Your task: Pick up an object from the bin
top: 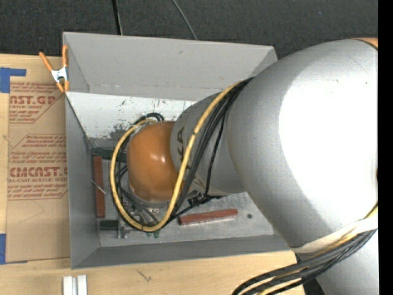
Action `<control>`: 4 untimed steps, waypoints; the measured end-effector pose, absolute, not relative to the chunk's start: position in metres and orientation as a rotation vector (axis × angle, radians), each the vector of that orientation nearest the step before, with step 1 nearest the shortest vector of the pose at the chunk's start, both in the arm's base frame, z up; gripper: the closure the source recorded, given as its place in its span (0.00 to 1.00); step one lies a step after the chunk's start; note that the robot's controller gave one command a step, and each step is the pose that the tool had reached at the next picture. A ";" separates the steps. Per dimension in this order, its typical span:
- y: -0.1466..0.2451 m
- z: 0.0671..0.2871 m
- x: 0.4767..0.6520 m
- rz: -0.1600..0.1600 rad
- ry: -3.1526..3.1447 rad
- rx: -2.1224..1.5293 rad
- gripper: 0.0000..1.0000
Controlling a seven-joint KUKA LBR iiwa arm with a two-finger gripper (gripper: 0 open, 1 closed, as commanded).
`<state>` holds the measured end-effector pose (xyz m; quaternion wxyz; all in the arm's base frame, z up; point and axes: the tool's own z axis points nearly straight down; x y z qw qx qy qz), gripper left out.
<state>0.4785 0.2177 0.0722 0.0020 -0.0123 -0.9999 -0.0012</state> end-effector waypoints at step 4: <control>0.153 0.323 0.497 -0.001 -3.095 0.585 1.00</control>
Offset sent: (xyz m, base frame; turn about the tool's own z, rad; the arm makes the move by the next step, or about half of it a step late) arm 0.0024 -0.0282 0.1261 0.0076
